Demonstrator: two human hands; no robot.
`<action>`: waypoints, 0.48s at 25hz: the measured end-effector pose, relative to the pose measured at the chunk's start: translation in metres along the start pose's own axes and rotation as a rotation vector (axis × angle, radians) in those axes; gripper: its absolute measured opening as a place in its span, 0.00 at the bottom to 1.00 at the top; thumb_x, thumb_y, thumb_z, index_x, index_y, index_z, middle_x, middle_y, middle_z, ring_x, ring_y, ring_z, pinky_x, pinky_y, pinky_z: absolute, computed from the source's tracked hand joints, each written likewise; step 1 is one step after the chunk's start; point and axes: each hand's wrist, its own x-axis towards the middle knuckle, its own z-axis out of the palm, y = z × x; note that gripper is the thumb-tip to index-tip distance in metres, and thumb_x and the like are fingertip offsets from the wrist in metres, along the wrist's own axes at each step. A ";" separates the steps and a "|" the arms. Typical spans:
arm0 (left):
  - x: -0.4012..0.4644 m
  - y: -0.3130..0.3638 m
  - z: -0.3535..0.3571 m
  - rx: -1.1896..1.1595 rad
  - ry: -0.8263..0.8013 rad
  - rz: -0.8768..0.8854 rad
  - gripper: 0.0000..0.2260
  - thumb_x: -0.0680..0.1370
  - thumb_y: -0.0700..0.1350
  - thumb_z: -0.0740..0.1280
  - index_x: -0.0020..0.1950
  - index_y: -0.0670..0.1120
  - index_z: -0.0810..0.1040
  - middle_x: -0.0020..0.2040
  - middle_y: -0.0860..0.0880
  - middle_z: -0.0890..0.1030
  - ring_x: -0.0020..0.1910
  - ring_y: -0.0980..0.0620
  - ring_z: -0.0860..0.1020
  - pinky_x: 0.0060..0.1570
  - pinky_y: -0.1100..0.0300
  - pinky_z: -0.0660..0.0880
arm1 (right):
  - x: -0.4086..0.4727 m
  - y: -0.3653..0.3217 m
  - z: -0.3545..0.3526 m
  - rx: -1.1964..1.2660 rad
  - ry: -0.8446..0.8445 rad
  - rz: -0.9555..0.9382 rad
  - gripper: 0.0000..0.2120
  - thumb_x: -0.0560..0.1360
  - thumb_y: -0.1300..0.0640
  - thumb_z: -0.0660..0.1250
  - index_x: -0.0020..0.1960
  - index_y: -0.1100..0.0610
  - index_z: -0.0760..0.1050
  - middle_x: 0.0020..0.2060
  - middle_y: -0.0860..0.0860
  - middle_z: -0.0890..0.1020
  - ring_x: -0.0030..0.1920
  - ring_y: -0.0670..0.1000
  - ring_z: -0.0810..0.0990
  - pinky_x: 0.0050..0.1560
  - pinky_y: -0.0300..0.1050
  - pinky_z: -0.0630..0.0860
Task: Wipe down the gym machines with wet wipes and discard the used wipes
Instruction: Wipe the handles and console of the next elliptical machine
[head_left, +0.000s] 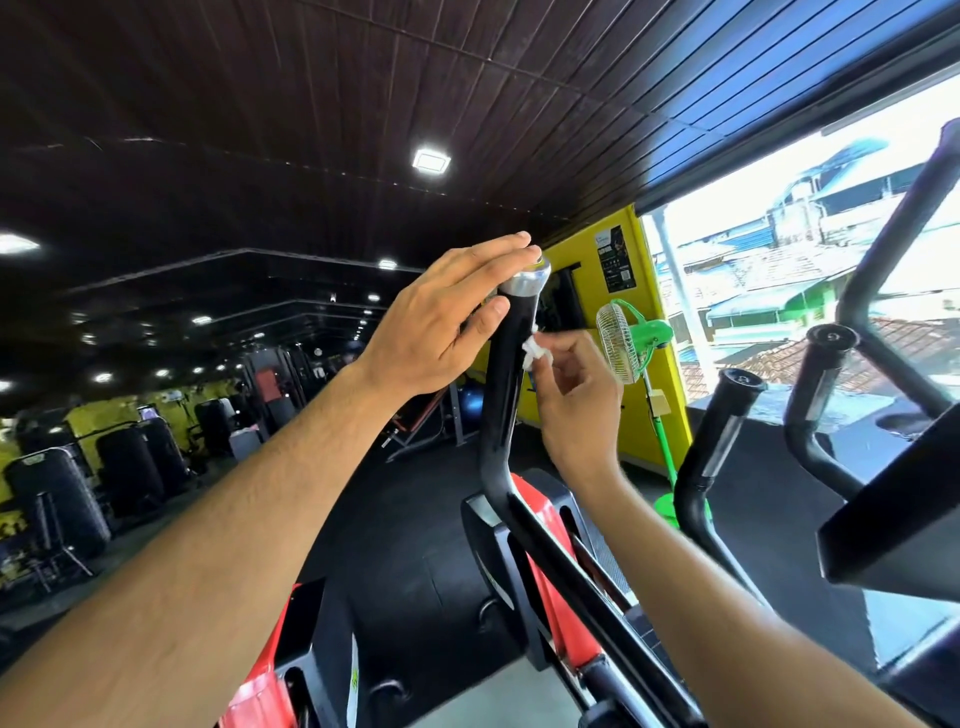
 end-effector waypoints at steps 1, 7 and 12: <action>0.001 0.000 0.001 0.023 0.016 0.002 0.22 0.87 0.52 0.57 0.77 0.44 0.72 0.76 0.49 0.72 0.72 0.51 0.74 0.67 0.51 0.75 | -0.013 0.011 0.001 -0.021 -0.035 0.039 0.07 0.81 0.65 0.67 0.50 0.54 0.78 0.39 0.50 0.82 0.36 0.46 0.78 0.38 0.40 0.74; 0.018 0.000 0.009 0.207 0.177 0.089 0.18 0.87 0.54 0.61 0.66 0.43 0.81 0.62 0.46 0.82 0.56 0.48 0.81 0.50 0.51 0.81 | -0.049 0.041 -0.004 -0.162 -0.125 -0.047 0.10 0.78 0.68 0.67 0.48 0.53 0.81 0.45 0.46 0.78 0.45 0.48 0.79 0.46 0.49 0.79; 0.020 0.000 0.011 0.356 0.088 0.177 0.19 0.87 0.54 0.58 0.76 0.50 0.75 0.62 0.41 0.79 0.54 0.46 0.79 0.50 0.52 0.79 | -0.022 0.015 0.004 -0.181 -0.018 -0.352 0.07 0.77 0.70 0.69 0.51 0.61 0.83 0.47 0.50 0.75 0.46 0.53 0.76 0.45 0.44 0.75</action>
